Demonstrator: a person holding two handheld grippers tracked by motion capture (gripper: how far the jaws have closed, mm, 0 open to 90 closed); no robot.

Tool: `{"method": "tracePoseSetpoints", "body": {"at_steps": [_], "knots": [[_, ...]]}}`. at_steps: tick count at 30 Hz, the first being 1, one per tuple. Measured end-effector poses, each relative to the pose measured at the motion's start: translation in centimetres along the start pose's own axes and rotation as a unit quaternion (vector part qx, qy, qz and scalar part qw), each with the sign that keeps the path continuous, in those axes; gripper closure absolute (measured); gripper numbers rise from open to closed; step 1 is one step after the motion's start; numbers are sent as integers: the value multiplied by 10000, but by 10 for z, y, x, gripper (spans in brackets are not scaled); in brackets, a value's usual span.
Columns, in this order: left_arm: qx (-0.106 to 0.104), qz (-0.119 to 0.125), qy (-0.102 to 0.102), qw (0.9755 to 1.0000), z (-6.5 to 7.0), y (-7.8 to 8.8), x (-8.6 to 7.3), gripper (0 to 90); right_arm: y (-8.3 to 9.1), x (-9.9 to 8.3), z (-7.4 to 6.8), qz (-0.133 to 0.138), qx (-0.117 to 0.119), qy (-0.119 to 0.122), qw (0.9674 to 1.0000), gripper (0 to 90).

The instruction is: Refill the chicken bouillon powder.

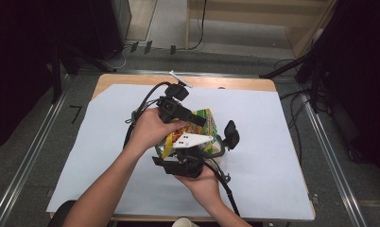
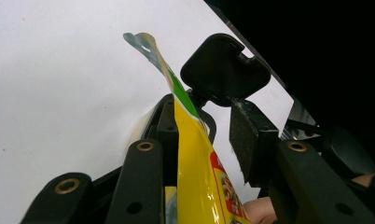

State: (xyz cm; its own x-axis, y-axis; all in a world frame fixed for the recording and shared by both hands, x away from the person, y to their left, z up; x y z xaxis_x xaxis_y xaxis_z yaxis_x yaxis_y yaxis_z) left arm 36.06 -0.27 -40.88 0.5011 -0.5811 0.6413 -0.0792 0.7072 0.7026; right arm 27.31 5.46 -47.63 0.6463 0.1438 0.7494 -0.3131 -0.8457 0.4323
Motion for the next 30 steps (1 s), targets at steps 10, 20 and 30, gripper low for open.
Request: {"method": "tracePoseSetpoints", "body": {"at_steps": [10, 20, 30], "knots": [[43, 11, -33, 10000, 1, 2, 1, 678, 1, 1, -2, 19, 3, -9, 10000, 619], [39, 17, -16, 10000, 0, 4, 1, 690, 2, 2, -3, -26, 3, -13, 10000, 623], [69, -36, -68, 9999, 0, 2, 0, 704, 0, -1, -3, -90, -5, 68, 9999, 660]]}}
Point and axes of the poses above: each handheld gripper's, and its own axes: y roughly backward along the jaws, x roughly out of its top, z roughly to its right, the point moved 10 cm from there along -y, roughly forward along the jaws, and after that the axes turned 15 degrees about -y, right-handed, at the moved point
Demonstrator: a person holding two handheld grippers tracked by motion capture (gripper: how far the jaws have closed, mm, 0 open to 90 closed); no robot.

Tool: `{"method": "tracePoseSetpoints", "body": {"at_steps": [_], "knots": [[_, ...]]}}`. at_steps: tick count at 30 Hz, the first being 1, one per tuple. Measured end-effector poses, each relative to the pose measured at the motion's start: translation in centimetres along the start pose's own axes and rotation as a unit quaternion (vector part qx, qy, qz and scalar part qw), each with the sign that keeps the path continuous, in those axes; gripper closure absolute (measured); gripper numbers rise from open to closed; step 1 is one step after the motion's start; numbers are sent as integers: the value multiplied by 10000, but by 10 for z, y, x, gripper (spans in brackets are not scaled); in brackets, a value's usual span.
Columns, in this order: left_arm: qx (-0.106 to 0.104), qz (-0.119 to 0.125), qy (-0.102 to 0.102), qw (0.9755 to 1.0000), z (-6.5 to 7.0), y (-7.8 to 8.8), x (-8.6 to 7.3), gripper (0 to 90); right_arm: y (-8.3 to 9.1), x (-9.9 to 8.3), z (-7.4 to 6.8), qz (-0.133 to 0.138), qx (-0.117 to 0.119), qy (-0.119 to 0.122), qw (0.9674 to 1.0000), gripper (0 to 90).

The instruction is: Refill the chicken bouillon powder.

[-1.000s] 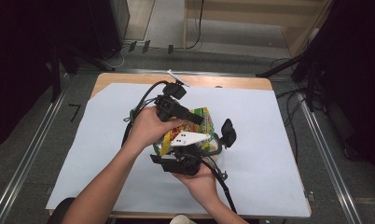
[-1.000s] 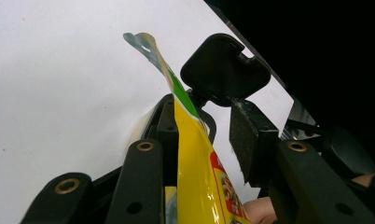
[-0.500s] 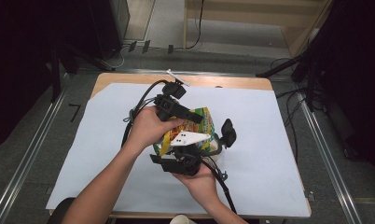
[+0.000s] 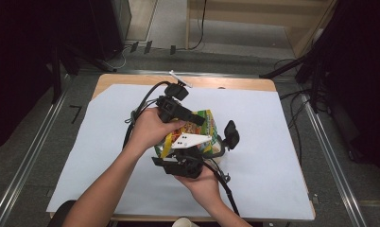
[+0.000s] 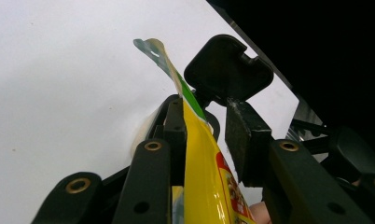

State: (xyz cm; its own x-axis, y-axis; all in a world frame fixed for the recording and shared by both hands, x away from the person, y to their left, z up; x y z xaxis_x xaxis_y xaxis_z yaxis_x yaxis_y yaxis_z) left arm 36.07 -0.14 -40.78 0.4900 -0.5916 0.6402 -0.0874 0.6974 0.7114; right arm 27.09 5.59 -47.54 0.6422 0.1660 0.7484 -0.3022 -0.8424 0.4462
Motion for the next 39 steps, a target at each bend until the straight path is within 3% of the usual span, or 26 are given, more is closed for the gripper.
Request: {"method": "tracePoseSetpoints", "body": {"at_steps": [8, 13, 18, 21, 24, 27, 32, 35, 39], "knots": [[-18, 34, -3, 10000, 2, 2, 1, 701, 1, 1, -1, 55, -9, -19, 10000, 645], [-99, 102, 132, 9998, -2, 4, 2, 678, 3, 3, -1, 34, -20, -6, 10000, 638], [-163, 11, 211, 9996, -2, 1, -1, 645, 2, 2, -2, -15, 76, -106, 9999, 637], [-207, 42, 189, 9996, 0, 2, 0, 651, 3, 2, -2, -18, 87, -147, 9999, 637], [-212, 112, 154, 9996, 2, 7, 2, 679, 4, 5, -4, 71, 34, -13, 10000, 638], [-178, 61, 104, 9998, 2, 6, 1, 681, 4, 5, -5, 68, 55, 8, 10000, 639], [-118, -55, 65, 9999, 2, -1, -1, 680, 1, 1, -1, -1, 81, -173, 9998, 640], [-131, -43, 116, 9998, 1, -2, -2, 680, 1, 0, 0, -7, 44, -156, 9999, 639], [-131, -45, 41, 9999, 3, -2, -2, 676, 1, 0, 0, -2, -37, -56, 10000, 639]]}}
Point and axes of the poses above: each handheld gripper's, and its own axes: y roughly backward along the jaws, x roughly out of its top, z roughly to its right, the point moved 10 cm from there along -y, roughly forward along the jaws, and after that the axes turned 15 degrees about -y, right-handed, at the moved point
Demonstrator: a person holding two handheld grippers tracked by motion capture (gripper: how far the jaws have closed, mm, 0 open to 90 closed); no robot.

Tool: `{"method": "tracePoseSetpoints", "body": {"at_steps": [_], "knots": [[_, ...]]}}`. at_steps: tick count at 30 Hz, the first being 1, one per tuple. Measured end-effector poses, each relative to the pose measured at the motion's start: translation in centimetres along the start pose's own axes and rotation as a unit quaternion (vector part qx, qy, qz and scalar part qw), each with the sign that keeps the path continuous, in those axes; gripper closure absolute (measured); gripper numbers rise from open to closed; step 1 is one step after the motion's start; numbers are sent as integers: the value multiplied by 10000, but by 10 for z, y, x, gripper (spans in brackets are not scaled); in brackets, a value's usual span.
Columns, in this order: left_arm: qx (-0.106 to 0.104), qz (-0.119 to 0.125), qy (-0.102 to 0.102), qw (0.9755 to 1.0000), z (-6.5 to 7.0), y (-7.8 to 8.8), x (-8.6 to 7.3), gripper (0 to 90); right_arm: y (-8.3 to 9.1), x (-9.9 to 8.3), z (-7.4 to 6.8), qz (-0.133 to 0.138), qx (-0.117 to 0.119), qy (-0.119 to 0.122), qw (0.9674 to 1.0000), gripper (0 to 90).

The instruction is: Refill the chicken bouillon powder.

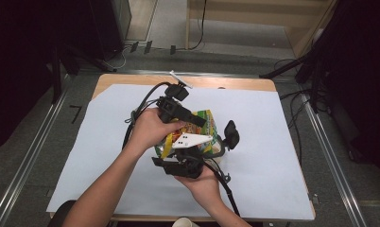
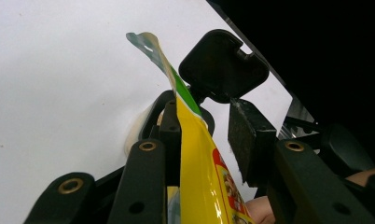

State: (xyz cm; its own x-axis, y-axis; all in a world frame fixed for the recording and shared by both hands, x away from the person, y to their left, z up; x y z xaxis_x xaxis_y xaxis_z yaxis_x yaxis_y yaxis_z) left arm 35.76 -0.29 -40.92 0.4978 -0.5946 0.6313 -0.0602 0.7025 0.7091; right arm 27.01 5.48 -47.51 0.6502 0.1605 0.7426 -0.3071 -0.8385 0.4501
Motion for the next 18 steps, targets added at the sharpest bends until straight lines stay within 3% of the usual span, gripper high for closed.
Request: {"method": "tracePoseSetpoints", "body": {"at_steps": [6, 18], "knots": [[52, -65, -107, 9999, 1, -1, -1, 685, -1, -1, 1, 30, -41, 56, 10000, 639], [97, -44, -66, 9999, 2, -1, 0, 692, 0, -1, 0, 75, 39, 27, 10000, 637]]}}
Point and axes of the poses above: each handheld gripper's, and its own axes: y roughly backward along the jaws, x roughly out of its top, z roughly to its right, the point moved 10 cm from there along -y, roughly forward along the jaws, and after that the axes turned 15 degrees about -y, right-handed, at the moved point
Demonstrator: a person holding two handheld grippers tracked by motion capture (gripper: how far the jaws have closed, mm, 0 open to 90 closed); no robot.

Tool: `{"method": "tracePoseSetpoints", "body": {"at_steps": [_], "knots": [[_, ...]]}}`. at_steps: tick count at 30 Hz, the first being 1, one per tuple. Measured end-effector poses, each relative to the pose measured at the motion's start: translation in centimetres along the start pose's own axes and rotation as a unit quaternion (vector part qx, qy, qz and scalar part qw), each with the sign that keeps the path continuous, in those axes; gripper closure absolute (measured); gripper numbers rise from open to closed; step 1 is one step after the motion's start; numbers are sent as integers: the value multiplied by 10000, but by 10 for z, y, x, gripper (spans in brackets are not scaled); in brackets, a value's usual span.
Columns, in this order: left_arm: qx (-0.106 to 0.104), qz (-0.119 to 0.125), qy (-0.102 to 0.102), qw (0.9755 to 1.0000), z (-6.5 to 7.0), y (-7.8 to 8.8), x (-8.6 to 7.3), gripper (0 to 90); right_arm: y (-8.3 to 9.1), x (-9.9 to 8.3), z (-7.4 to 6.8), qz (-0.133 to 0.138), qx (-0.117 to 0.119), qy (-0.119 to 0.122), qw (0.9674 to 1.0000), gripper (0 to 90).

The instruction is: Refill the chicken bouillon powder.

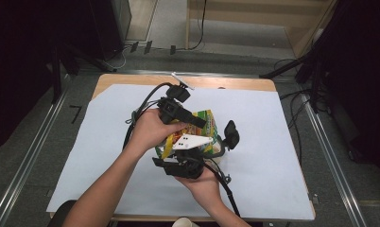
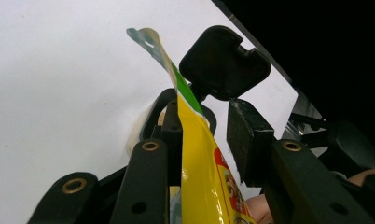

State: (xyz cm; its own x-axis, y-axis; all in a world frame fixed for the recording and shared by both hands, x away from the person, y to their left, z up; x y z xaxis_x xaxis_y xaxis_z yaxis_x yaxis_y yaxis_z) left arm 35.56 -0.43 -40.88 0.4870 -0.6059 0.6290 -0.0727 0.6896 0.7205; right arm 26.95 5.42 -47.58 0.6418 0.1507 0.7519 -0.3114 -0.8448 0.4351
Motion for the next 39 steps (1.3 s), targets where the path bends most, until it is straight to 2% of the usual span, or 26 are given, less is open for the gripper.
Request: {"method": "tracePoseSetpoints", "body": {"at_steps": [10, 18, 25, 32, 39], "knots": [[5, -26, -22, 10000, 1, 1, 0, 692, 1, 0, -2, 8, 10, 65, 10000, 637], [-46, -122, 86, 9999, -3, 1, -7, 691, -1, -4, 1, 74, 34, 37, 10000, 604], [-217, -151, 256, 9993, -3, 1, -16, 696, -7, -15, 4, 58, -101, 336, 9994, 584], [-325, -181, 289, 9989, -2, 0, -22, 706, -11, -24, 4, 71, -105, 607, 9981, 546], [-391, -164, 317, 9986, -4, -4, -25, 713, -13, -29, 6, 64, -91, 801, 9967, 547]]}}
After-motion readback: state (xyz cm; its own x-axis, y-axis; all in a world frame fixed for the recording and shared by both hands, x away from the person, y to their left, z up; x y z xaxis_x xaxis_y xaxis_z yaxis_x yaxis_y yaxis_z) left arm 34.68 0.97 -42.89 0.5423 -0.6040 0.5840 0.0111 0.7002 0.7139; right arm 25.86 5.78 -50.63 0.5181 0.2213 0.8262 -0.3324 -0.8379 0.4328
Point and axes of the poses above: each handheld gripper's, and its own axes: y roughly backward along the jaws, x roughly out of its top, z roughly to its right, the point moved 10 cm from there along -y, roughly forward along the jaws, and after that the axes turned 15 degrees about -y, right-handed, at the moved point
